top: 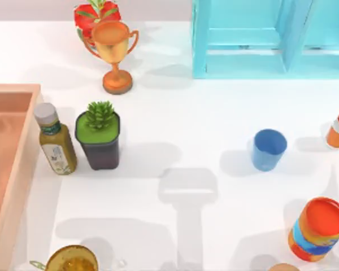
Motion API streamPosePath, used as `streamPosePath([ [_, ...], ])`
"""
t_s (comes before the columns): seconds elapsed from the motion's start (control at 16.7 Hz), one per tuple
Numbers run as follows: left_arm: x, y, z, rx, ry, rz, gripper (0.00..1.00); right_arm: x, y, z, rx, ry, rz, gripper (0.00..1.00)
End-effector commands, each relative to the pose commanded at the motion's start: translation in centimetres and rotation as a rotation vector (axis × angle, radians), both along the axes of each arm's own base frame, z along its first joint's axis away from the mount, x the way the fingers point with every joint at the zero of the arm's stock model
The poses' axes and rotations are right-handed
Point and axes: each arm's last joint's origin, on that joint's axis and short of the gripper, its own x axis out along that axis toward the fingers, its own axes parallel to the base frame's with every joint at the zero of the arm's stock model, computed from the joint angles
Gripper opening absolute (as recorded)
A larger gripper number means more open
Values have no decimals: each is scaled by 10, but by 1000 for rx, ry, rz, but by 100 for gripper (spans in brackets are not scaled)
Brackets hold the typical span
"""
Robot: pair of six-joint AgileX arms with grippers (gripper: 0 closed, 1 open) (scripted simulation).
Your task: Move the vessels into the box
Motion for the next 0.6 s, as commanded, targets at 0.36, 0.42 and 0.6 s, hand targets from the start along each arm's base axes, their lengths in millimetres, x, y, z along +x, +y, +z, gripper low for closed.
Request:
streamPosePath([
  [0.36,-1,-1,5,2,-2,3,100,0,0,0,0,0,0,100],
  [0.42,2,-2,5,5,3,4,100,0,0,0,0,0,0,100],
  [0.6,32,-15,6,32,36,4,100,0,0,0,0,0,0,100],
])
